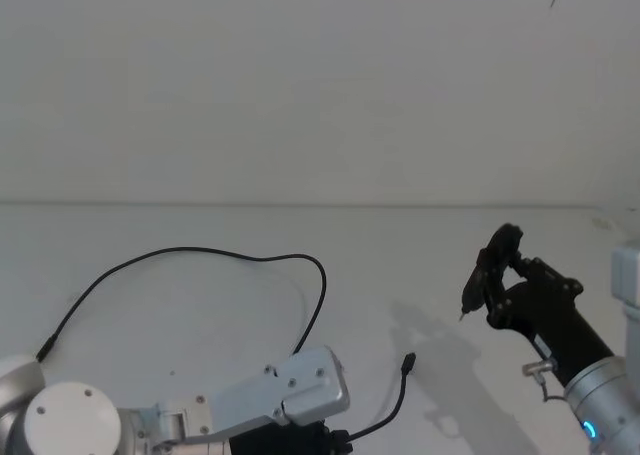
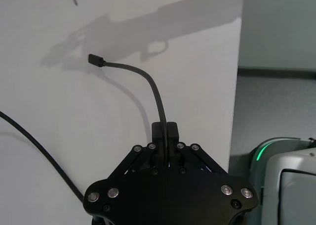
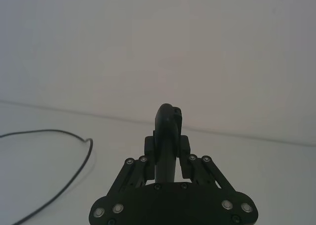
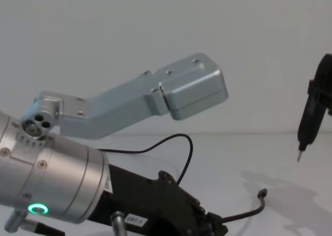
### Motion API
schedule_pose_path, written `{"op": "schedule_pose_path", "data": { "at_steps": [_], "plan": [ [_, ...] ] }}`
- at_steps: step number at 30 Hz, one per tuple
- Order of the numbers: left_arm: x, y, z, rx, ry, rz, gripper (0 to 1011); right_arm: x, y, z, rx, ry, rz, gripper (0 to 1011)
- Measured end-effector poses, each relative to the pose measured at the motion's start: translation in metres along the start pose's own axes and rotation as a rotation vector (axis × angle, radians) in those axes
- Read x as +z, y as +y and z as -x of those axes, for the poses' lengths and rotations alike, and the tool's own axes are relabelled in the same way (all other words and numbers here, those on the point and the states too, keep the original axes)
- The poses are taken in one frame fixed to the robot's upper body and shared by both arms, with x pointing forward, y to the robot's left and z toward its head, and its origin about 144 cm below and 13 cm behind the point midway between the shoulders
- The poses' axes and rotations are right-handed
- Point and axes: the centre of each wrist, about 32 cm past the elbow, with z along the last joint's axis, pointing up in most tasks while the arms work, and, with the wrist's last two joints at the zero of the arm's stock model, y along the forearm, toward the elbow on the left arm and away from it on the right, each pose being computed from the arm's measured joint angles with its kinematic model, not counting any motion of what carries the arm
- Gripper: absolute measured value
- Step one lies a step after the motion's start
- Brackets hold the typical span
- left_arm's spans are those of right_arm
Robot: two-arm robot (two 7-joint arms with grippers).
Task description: Pick up the data cable with the one hand.
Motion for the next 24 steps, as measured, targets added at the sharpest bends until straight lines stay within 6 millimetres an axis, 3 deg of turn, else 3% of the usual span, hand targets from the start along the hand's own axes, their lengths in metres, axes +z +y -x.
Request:
{"op": "schedule_pose_path", "data": {
  "at_steps": [24],
  "plan": [
    [0.011, 0.017, 0.004, 0.064, -0.271, 0.053, 55, 0.033, 0.009, -0.031, 0.120, 0.075, 0.062, 279]
  ]
}}
